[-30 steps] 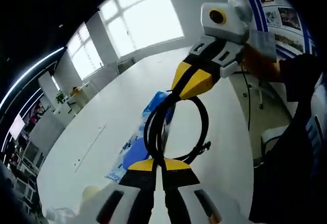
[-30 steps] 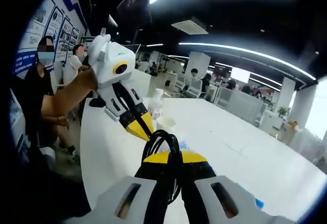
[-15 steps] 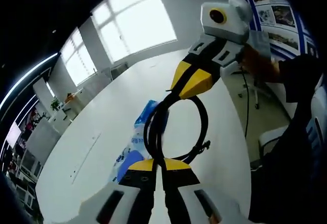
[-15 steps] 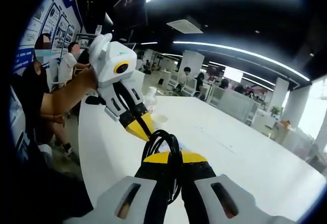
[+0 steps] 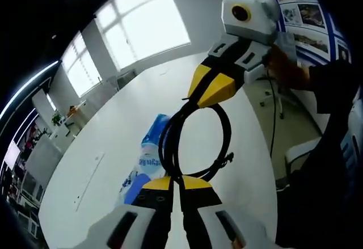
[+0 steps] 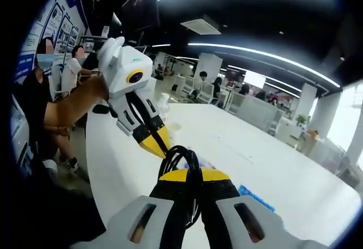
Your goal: Arrange the tabletop items into an orderly group along one side of the table until the central work area is clear of visible clutter.
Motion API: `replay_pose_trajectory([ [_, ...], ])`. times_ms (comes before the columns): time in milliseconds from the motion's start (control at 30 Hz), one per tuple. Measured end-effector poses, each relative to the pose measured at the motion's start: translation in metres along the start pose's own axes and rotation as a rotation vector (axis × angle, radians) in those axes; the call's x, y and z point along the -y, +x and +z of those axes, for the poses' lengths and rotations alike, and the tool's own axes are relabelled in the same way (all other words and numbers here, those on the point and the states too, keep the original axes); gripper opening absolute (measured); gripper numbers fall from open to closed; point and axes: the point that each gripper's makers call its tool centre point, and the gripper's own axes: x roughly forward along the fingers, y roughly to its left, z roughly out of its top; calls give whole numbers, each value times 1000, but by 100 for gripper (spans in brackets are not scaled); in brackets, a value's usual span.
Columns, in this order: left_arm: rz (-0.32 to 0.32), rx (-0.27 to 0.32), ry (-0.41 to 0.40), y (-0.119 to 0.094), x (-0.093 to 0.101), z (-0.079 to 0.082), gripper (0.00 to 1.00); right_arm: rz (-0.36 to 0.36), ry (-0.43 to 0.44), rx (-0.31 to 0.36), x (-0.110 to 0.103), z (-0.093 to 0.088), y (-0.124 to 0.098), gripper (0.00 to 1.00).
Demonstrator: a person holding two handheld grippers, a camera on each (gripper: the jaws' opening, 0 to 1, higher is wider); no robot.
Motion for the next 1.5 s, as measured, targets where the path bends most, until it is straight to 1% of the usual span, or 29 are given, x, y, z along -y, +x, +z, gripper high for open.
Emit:
replay_pose_trajectory([
  [133, -18, 0, -2, 10, 5, -1, 2, -7, 12, -17, 3, -9, -3, 2],
  [233, -37, 0, -15, 17, 9, -4, 2, -6, 18, -29, 2, -15, -3, 2],
  [400, -71, -20, -36, 34, 18, -19, 2, 14, 43, -70, 0, -34, 4, 2],
  [533, -89, -35, -49, 44, 21, -27, 2, 25, 57, -94, 0, -44, 9, 2],
  [633, -109, -41, -74, 52, 22, -36, 2, 38, 78, -117, 1, -55, 16, 2],
  [767, -121, -44, -87, 61, 23, -41, 2, 42, 92, -131, 5, -65, 22, 2],
  [1033, -125, -55, -94, 75, 19, -48, 2, 31, 93, -159, 15, -82, 32, 2],
  [1100, -128, -55, -98, 76, 19, -49, 2, 22, 76, -175, 18, -89, 35, 2],
  [1200, -124, -54, -97, 76, 19, -50, 2, 8, 74, -184, 24, -97, 41, 2],
  [1267, -123, -50, -97, 77, 19, -50, 2, -12, 45, -212, 30, -108, 46, 2],
  [1300, -121, -50, -98, 79, 18, -52, 2, -11, 51, -221, 32, -113, 49, 2],
  [1400, -119, -56, -100, 83, 17, -56, 2, -5, 77, -229, 34, -122, 55, 2],
  [1500, -124, -57, -111, 88, 15, -59, 2, -9, 74, -241, 35, -127, 59, 2],
])
